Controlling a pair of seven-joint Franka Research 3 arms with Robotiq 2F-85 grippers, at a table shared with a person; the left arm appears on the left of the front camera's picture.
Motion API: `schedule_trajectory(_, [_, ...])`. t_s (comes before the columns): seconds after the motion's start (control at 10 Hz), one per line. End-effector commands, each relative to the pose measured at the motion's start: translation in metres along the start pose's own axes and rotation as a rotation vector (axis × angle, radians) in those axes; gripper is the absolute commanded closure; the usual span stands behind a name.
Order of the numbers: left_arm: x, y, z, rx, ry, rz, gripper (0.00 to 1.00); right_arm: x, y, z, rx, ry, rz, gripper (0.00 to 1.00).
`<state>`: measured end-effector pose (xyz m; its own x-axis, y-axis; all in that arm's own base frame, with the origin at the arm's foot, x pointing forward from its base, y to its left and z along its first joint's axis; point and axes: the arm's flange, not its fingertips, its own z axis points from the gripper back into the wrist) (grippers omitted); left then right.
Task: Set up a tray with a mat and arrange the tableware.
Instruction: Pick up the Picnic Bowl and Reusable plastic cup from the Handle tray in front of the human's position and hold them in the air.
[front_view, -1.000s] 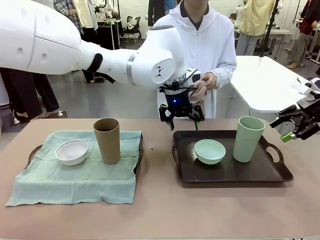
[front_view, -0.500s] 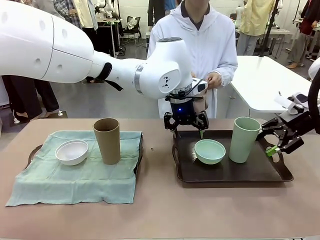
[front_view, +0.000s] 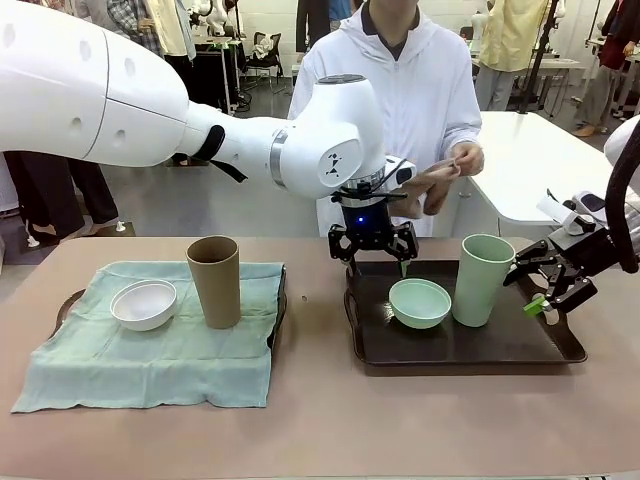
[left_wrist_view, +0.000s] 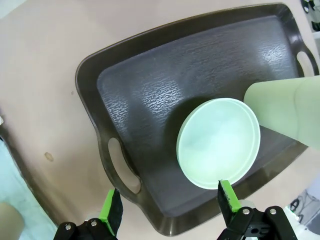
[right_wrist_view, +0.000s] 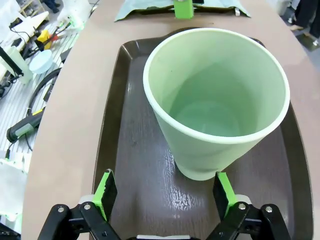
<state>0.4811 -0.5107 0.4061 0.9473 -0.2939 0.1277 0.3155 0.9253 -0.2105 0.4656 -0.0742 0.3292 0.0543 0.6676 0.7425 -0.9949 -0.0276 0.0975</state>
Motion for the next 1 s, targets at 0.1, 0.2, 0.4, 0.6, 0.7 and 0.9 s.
schedule_trajectory(0.1, [0.000,0.000,0.000,0.000,0.000,0.000,0.00,0.000,0.000,0.000,0.000,0.000,0.000,0.00])
schedule_trajectory(0.2, [0.008,-0.003,-0.008,-0.010,0.013,0.048,0.00,0.000,-0.006,-0.001,-0.019,-0.014,-0.021,0.00])
schedule_trajectory(0.4, [0.017,-0.016,-0.016,0.006,0.012,0.147,0.00,0.000,-0.014,0.000,-0.057,-0.043,-0.053,0.00])
schedule_trajectory(0.6, [0.018,-0.029,-0.030,0.054,0.022,0.167,0.00,0.001,-0.020,-0.007,-0.075,-0.066,-0.083,0.00])
schedule_trajectory(0.7, [0.018,-0.032,-0.035,0.066,0.028,0.164,0.00,0.001,-0.023,-0.012,-0.074,-0.068,-0.089,0.00])
schedule_trajectory(0.9, [0.021,-0.035,-0.046,0.091,0.014,0.180,0.00,0.000,-0.024,-0.024,-0.030,-0.071,-0.076,0.00])
